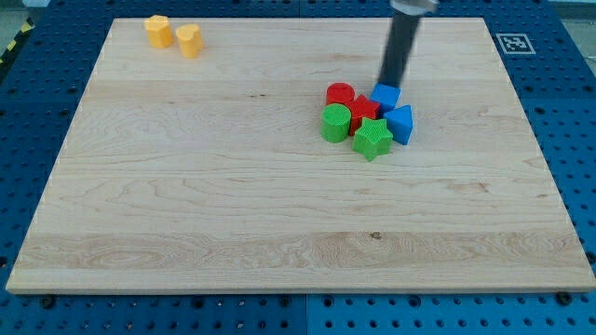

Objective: Move the arm towards the yellow hexagon

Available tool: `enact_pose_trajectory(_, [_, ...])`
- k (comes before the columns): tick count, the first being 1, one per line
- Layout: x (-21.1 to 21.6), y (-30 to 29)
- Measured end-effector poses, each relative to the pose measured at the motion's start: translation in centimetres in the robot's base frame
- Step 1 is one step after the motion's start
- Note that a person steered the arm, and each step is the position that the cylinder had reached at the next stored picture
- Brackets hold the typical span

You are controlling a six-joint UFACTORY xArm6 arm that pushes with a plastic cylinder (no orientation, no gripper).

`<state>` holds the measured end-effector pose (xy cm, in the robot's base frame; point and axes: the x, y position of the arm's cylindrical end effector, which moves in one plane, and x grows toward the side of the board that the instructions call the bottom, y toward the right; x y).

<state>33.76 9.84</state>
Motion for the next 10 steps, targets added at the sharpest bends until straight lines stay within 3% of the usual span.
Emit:
enact_pose_trajectory(3, [-10.9, -14.9])
enact_pose_trajectory(5, [-11.7, -20.6])
enact_pose_trajectory(10, [-14.6, -27.1])
